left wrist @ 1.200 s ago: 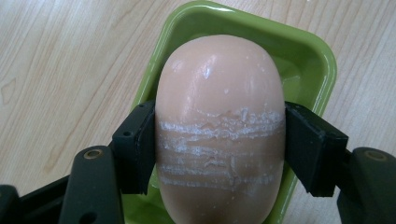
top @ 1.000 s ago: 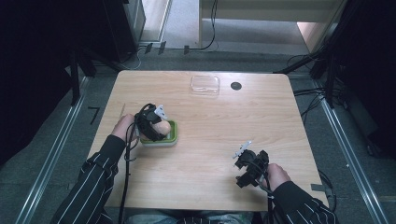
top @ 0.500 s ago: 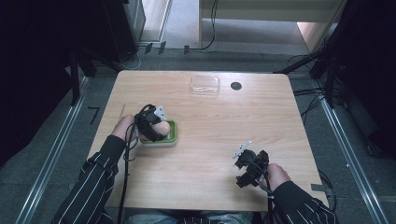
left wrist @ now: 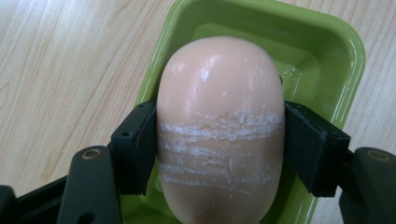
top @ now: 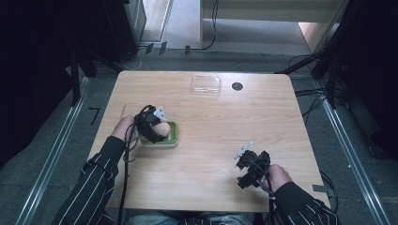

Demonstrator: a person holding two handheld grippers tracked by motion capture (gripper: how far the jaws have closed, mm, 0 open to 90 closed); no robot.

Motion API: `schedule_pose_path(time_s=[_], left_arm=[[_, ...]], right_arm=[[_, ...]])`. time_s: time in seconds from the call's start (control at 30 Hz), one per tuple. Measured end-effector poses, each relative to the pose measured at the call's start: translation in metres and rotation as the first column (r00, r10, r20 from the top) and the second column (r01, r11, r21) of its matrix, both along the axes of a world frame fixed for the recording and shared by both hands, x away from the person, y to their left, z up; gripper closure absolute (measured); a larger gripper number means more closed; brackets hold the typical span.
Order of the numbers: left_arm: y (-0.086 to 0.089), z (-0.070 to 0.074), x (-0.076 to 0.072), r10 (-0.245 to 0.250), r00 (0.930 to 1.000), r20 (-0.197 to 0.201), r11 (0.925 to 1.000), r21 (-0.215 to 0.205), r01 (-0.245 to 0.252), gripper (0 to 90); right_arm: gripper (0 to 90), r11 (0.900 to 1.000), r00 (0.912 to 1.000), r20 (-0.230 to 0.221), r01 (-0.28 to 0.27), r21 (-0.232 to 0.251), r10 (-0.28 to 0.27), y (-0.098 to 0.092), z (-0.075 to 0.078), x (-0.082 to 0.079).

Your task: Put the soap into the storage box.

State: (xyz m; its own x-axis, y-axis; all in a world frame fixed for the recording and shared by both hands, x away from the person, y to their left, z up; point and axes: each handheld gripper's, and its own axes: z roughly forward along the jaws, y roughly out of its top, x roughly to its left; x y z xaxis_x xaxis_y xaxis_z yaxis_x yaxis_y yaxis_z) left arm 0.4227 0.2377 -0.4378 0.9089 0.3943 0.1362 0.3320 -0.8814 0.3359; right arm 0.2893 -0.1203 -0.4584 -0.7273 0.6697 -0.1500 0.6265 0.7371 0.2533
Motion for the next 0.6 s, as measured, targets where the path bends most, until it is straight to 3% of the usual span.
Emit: schedule_pose_path(time_s=[0.33,0.5,0.6], left_arm=[[0.0,0.004,0.0,0.022,0.9997,0.012,0.9997,-0.009,-0.021,24.4],[0.003,0.009,0.0,0.054,0.9985,-0.004,0.9978,-0.038,-0.054,13.9],[0.005,0.011,0.001,0.098,0.9951,-0.013,0.9936,-0.056,-0.098,10.7]], right_arm=[[14.3,1.0,1.0,0.0,-0.001,0.001,0.001,0.0,0.0,0.0],[14.3,1.0,1.0,0.001,-0.002,0.002,0.002,0.0,0.0,0.001],[14.3,1.0,1.0,0.001,-0.005,0.002,0.005,0.0,0.0,0.001]])
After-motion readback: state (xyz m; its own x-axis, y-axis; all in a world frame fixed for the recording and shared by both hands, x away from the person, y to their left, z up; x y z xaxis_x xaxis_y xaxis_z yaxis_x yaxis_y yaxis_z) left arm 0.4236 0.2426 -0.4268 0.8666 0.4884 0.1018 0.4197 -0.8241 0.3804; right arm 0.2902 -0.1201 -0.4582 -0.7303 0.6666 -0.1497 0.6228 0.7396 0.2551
